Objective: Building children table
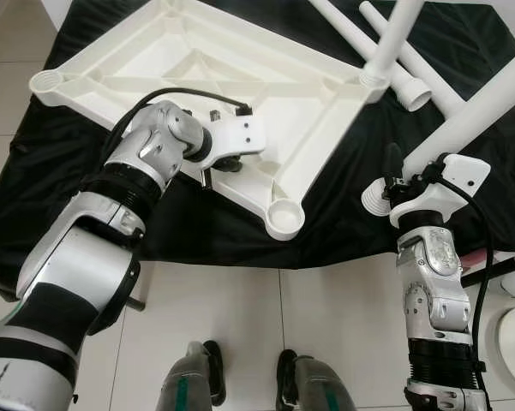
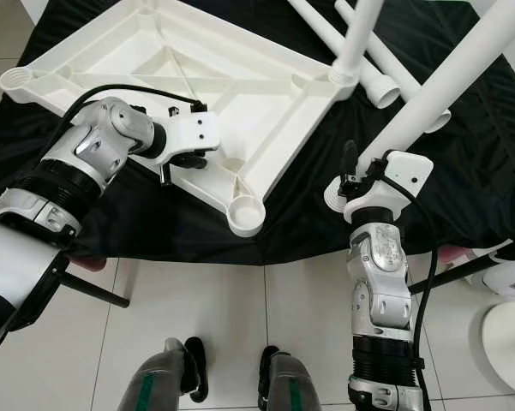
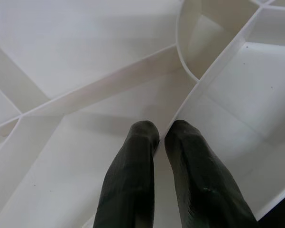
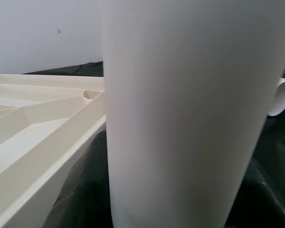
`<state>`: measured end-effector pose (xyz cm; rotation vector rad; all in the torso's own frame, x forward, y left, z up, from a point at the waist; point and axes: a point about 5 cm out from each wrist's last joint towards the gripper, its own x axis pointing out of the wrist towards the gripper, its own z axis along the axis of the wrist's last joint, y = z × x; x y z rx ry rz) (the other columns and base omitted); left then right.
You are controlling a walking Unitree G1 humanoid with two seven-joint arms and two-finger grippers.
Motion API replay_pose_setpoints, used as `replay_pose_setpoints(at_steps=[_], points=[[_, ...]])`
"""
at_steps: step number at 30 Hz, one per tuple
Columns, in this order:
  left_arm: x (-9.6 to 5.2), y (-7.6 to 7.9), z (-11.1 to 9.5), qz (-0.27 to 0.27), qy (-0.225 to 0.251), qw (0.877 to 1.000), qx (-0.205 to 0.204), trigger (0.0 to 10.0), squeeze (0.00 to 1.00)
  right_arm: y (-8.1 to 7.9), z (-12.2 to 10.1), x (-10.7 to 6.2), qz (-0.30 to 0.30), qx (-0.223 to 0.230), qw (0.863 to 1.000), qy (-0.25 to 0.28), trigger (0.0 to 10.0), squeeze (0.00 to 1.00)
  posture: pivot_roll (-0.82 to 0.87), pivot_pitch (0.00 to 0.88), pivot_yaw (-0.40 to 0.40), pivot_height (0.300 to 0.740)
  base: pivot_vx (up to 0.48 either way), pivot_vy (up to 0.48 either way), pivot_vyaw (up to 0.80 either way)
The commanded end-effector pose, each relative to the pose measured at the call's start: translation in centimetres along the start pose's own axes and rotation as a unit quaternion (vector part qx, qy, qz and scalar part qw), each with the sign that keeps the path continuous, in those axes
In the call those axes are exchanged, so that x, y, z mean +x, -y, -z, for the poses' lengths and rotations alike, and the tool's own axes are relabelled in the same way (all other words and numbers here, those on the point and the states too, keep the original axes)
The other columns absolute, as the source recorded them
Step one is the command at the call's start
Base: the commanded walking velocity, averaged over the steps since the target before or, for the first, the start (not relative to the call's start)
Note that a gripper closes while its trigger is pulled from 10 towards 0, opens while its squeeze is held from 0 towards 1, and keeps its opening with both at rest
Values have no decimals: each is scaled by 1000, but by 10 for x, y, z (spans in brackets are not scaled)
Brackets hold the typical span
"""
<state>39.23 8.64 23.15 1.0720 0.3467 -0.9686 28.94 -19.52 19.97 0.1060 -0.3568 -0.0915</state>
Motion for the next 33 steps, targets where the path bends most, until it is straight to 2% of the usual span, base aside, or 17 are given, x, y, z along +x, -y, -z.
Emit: replay_pose_setpoints(at_steps=[1, 6, 11, 12, 13, 15, 16, 17, 19, 20, 21, 25, 27, 29, 33], points=[[10, 11, 36, -35, -53, 995, -73, 0, 0, -2, -1, -2, 0, 1, 1000, 3, 10000, 0, 19, 228, 31, 740, 0, 0, 0], [4, 7, 41, -42, -70, 994, -68, 0, 0, -2, -1, -3, -1, 1, 1000, 3, 10000, 0, 19, 228, 31, 740, 0, 0, 0], [-1, 5, 41, -44, -66, 995, -59, 0, 0, -3, -1, -3, -1, 2, 1000, 2, 10000, 0, 24, 225, 28, 740, 0, 0, 0], [-2, 6, 37, -37, -55, 997, -47, 0, 0, -3, 0, -3, -2, 2, 1000, 2, 10000, 0, 27, 223, 27, 740, 0, 0, 0], [-2, 7, 30, -28, -37, 998, -42, 4196, 0, -3, 0, -2, -3, 3, 1000, 2, 10000, 0, 27, 222, 26, 740, 0, 0, 0], [-1, 8, 25, -25, -24, 999, -40, 4196, 0, -4, 0, -2, -4, 4, 1000, 2, 10000, 0, 27, 222, 25, 740, 0, 0, 0], [-2, 9, 17, -18, 0, 1000, -21, 10000, 0, -5, 0, -1, -5, 4, 1000, 2, 10000, 0, 28, 219, 23, 740, 0, 0, 0], [-3, 8, 10, -19, 20, 1000, -11, 10000, 0, -5, 1, -1, -6, 5, 1000, 1, 10000, 0, 26, 218, 23, 740, 0, 0, 0], [-3, 8, 10, -19, 20, 1000, -11, 10000, 0, -5, 1, -1, -6, 5, 1000, 1, 10000, 0, 26, 218, 23, 740, 0, 0, 0], [-3, 7, 5, -21, 36, 999, -7, 10000, 1000, -6, 1, -1, -7, 5, 1000, 1, 10000, 0, 25, 216, 22, 740, 0, 0, 0], [-6, 8, -1, -6, 57, 998, 0, 10000, 1000, -6, 1, -1, -7, 5, 1000, 2, 10000, 0, 25, 216, 22, 740, 0, 0, 0], [-7, 8, -2, -1, 60, 998, 2, 10000, 1000, -6, 1, -1, -8, 5, 1000, 2, 10000, 0, 25, 216, 22, 740, 0, 0, 0], [-10, 10, -8, 12, 77, 997, 1, 10000, 1000, -6, 1, -1, -7, 4, 1000, 1, 10000, 0, 24, 209, 22, 740, 0, 0, 0], [-13, 14, -13, 34, 99, 994, 17, 10000, 1000, -6, 2, -1, -8, 5, 1000, 1, 10000, 0, 27, 205, 23, 740, 0, 0, 0], [-18, 11, -21, 27, 131, 991, 0, 10000, 1000, -7, 2, -1, -9, 7, 1000, 1, 10000, 0, 28, 201, 23, 740, 0, 0, 0]])
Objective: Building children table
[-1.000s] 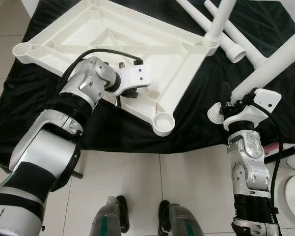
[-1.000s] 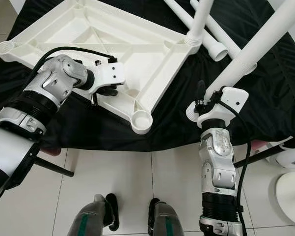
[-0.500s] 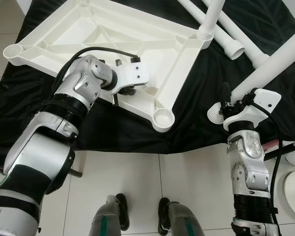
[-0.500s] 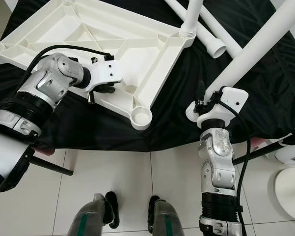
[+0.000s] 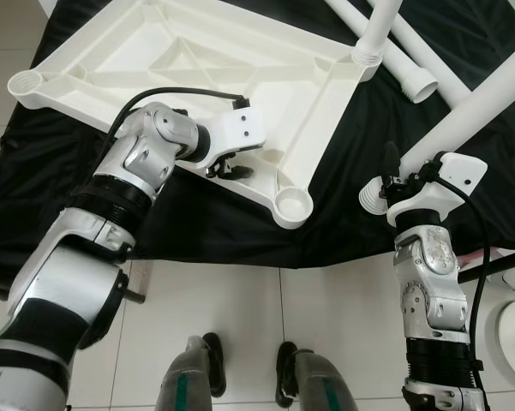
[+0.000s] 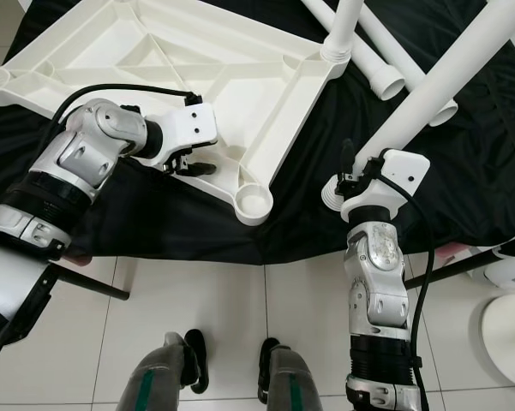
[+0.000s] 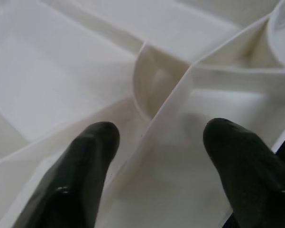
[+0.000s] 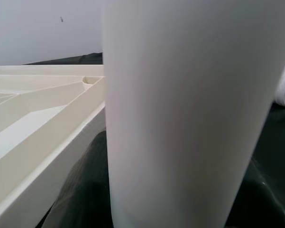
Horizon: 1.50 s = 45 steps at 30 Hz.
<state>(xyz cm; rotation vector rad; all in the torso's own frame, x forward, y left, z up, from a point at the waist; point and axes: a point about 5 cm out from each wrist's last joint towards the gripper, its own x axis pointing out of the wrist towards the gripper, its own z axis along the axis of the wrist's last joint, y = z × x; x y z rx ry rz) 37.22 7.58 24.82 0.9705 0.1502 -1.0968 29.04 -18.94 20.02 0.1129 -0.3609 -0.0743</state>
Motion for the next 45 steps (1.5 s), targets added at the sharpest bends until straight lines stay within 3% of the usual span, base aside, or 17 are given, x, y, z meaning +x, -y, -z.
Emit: replay_pose_setpoints(at_steps=[1, 4, 5, 6, 8, 9, 15, 17, 18, 21, 22, 26, 27, 29, 33, 41, 45], points=[[-1, 3, 0, 20, 16, 1000, -15, 10000, 1000, -1, 2, -2, -1, 2, 1000, -1, 10000, 0, 28, 201, 23, 740, 0, 0, 0], [-6, -1, -5, 14, 41, 999, -30, 10000, 1000, -2, 3, -2, -2, 2, 1000, -1, 10000, 0, 29, 197, 22, 740, 0, 0, 0], [-10, -6, -10, -1, 62, 998, -22, 10000, 604, -3, 3, -2, -4, 3, 1000, -1, 10000, 0, 35, 192, 20, 740, 0, 0, 0], [-15, -10, -15, -13, 78, 997, -19, 10000, 133, -3, 3, -2, -5, 4, 1000, -2, 10000, 0, 35, 192, 20, 740, 0, 0, 0], [-19, -12, -20, -22, 97, 995, -14, 10000, 133, -4, 4, -1, -6, 5, 1000, -2, 10000, 0, 37, 192, 18, 740, 0, 0, 0], [-24, -14, -28, -31, 126, 991, -15, 10000, 0, -5, 4, -1, -8, 6, 1000, -2, 10000, 0, 38, 192, 17, 740, 0, 0, 0], [-33, -18, -43, -66, 186, 980, -28, 10000, 0, -8, 5, 0, -14, 10, 1000, -2, 10000, 0, 45, 192, 13, 740, 0, 0, 0], [-33, -27, -42, -132, 207, 964, -104, 10000, 0, -12, 5, 2, -23, 11, 1000, -2, 10000, 0, 51, 189, 4, 740, 0, 0, 0], [-33, -27, -42, -132, 207, 964, -104, 10000, 0, -12, 5, 2, -23, 11, 1000, -2, 10000, 0, 51, 189, 4, 740, 0, 0, 0], [-32, -30, -35, -187, 217, 935, -210, 10000, 0, -16, 6, 5, -35, 17, 999, -6, 10000, 0, 49, 182, -9, 740, 0, 0, 0], [-32, -30, -35, -187, 217, 935, -210, 10000, 0, -16, 6, 5, -35, 17, 999, -6, 10000, 0, 49, 182, -9, 740, 0, 0, 0], [-36, -26, -29, -235, 236, 901, -279, 10000, 0, -17, 3, 12, -32, 27, 999, -9, 10000, 0, 50, 176, -25, 740, 0, 0, 0], [-36, -26, -29, -235, 236, 901, -279, 10000, 0, -17, 3, 12, -32, 27, 999, -9, 10000, 0, 50, 176, -25, 740, 0, 0, 0], [-36, -18, -21, -264, 243, 875, -325, 10000, 0, -16, 0, 19, -31, 28, 999, -4, 10000, 0, 52, 170, -41, 740, 0, 0, 0], [-35, -13, -19, -272, 244, 872, -324, 10000, 0, -16, -2, 22, -32, 27, 999, 0, 10000, 0, 52, 170, -41, 740, 0, 0, 0], [-36, 7, 5, -347, 162, 881, -278, 10000, 0, -20, -10, 31, -58, 9, 998, 20, 10000, 0, 52, 144, -64, 740, 0, 0, 0], [-34, 18, 15, -361, 136, 876, -289, 10000, 0, -21, -14, 34, -65, 8, 997, 27, 10000, 0, 53, 133, -75, 740, 0, 0, 0]])
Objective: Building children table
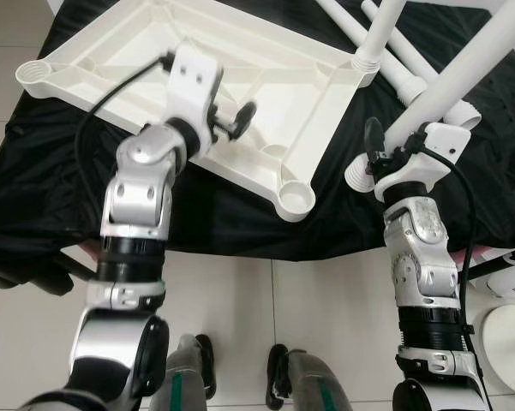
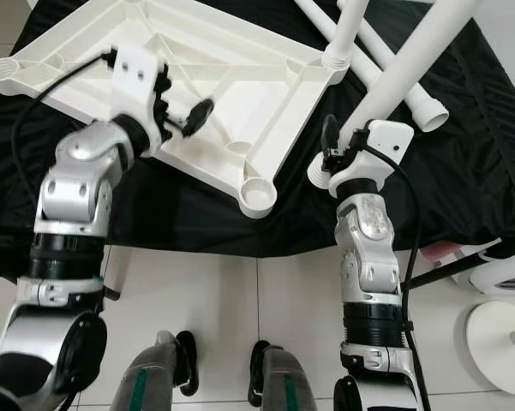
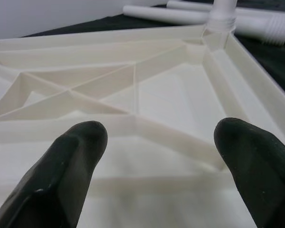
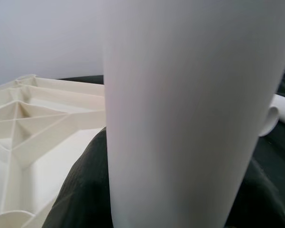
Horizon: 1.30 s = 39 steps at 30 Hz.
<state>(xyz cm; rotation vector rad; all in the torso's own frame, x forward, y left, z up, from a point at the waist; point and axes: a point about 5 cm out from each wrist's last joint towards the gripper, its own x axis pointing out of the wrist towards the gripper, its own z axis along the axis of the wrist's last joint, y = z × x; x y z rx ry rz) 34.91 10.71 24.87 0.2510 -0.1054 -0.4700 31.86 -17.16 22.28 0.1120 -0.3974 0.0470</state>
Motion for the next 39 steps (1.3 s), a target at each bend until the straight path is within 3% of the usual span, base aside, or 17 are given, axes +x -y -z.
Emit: replay_pose_setpoints(at_steps=[1, 6, 9, 14, 16, 20, 23, 27, 34, 39], points=[[-3, 1, 1, -22, -1, 1000, 7, 10000, 0, 1, -5, 2, -5, -4, 1000, 12, 10000, 0, 53, 133, -75, 740, 0, 0, 0], [-11, 3, 12, -50, -5, 998, 25, 10000, 0, -4, -7, 6, -18, 0, 1000, 19, 10000, 0, 66, 136, -84, 740, 0, 0, 0], [-15, 3, 13, -73, 14, 997, 9, 10000, 0, -9, -8, 10, -33, 4, 999, 20, 10000, 0, 74, 141, -90, 740, 0, 0, 0], [-14, 3, 11, -64, 26, 998, 7, 10000, 0, -13, -8, 13, -50, 7, 999, 17, 10000, 0, 75, 167, -86, 740, 0, 0, 0], [-14, 3, 14, -63, 22, 997, 31, 10000, 0, -14, -7, 12, -59, 9, 998, 16, 10000, 0, 76, 169, -82, 740, 0, 0, 0], [-14, 3, 14, -64, 21, 997, 38, 10000, 0, -15, -7, 12, -61, 9, 998, 15, 10000, 0, 76, 169, -82, 740, 0, 0, 0], [-21, 4, 19, -66, 6, 995, 79, 10000, 0, -17, -6, 8, -66, 12, 998, 13, 10000, 0, 71, 152, -79, 740, 0, 0, 0], [-27, 4, 25, -80, -4, 992, 95, 10000, 0, -18, -5, 5, -63, 12, 998, 14, 10000, 0, 62, 135, -77, 740, 0, 0, 0], [-33, -2, 25, -141, 5, 987, 75, 10000, 0, -24, -4, -1, -74, -10, 997, 17, 10000, 0, 46, 90, -54, 740, 0, 0, 0], [-31, -3, 24, -148, 10, 987, 57, 10000, 0, -26, -2, -1, -83, -16, 996, 15, 10000, 0, 40, 78, -44, 740, 0, 0, 0]])
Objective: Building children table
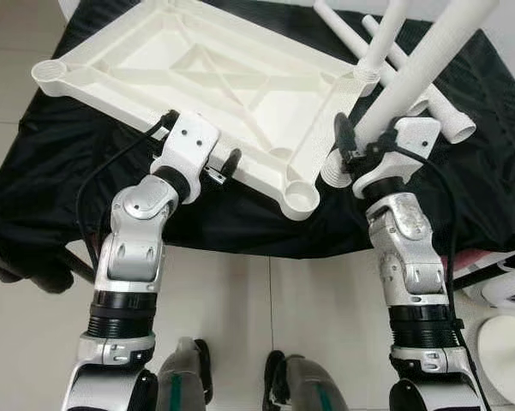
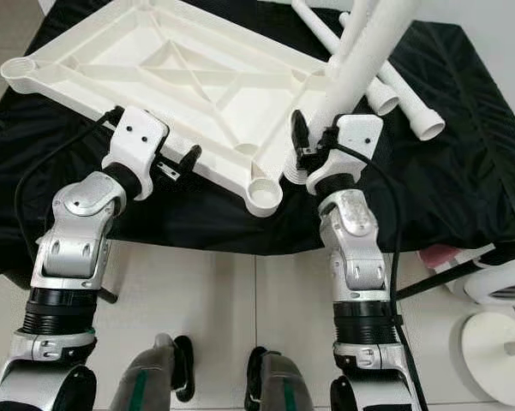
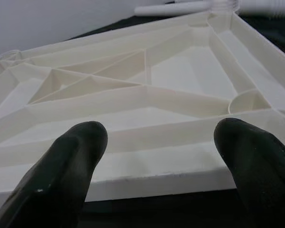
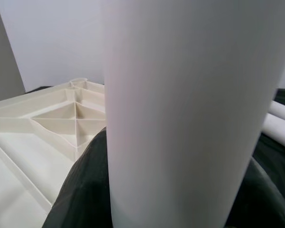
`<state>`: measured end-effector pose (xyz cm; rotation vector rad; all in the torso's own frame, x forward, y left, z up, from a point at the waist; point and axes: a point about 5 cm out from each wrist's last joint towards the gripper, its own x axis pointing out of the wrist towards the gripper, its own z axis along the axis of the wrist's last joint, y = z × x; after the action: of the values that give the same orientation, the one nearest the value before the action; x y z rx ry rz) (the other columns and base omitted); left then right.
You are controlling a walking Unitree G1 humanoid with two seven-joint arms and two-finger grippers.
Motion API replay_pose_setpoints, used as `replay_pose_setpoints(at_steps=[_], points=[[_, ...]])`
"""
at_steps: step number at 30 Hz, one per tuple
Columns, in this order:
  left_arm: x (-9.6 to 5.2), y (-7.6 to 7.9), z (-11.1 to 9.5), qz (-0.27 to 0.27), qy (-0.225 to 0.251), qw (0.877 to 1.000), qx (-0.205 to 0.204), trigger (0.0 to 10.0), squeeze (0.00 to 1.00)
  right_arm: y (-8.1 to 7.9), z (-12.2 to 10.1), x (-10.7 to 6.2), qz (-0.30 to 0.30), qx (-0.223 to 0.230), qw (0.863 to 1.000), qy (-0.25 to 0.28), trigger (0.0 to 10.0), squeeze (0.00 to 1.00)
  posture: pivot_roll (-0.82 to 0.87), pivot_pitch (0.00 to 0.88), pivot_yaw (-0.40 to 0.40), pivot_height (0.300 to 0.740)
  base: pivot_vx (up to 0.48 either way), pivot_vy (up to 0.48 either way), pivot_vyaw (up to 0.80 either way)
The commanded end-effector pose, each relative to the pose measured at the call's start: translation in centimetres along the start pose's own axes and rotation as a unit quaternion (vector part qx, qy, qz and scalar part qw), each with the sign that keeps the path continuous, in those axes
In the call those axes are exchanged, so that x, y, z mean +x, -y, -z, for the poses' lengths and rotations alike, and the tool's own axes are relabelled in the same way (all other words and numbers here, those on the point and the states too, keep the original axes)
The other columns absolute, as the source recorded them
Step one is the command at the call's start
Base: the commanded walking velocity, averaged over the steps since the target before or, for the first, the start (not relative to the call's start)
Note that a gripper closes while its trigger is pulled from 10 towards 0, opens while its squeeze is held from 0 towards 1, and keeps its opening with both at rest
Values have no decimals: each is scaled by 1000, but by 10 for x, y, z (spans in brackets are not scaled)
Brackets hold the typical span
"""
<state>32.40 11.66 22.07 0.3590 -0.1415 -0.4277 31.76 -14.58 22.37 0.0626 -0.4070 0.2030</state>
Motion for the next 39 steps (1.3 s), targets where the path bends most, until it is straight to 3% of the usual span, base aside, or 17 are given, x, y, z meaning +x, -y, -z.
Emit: replay_pose_setpoints(at_steps=[1, 10, 15, 24, 28, 32, 39], points=[[-2, -13, -2, -127, 9, 992, -9, 10000, 0, 0, -3, -1, -5, -9, 1000, 11, 10000, 0, 39, 67, -38, 740, 0, 0, 0], [0, -18, 5, -142, -13, 990, -11, 10000, 0, 1, 6, -5, -9, -10, 1000, -5, 10000, 0, 32, 33, -19, 740, 0, 0, 0], [-3, -18, 8, -131, -9, 991, -40, 10000, 0, -2, 9, -8, -12, -17, 1000, -12, 10000, 0, 32, 9, -14, 740, 0, 0, 0], [-8, -5, 17, -89, -22, 995, 29, 10000, 0, -11, 14, -8, -38, -13, 999, -15, 10000, 0, 46, 6, -30, 740, 0, 0, 0], [-9, 2, 21, -69, -33, 996, 40, 10000, 0, -13, 16, -7, -43, -9, 999, -19, 10000, 0, 51, 16, -39, 740, 0, 0, 0], [-9, 12, 21, -47, -29, 998, 34, 10000, 0, -17, 25, -6, -56, 2, 997, -47, 10000, 0, 70, 41, -60, 740, 0, 0, 0], [-13, 12, 16, -43, -15, 999, -3, 10000, 0, -18, 36, -6, -73, -13, 994, -74, 10000, 0, 85, 62, -74, 740, 0, 0, 0]])
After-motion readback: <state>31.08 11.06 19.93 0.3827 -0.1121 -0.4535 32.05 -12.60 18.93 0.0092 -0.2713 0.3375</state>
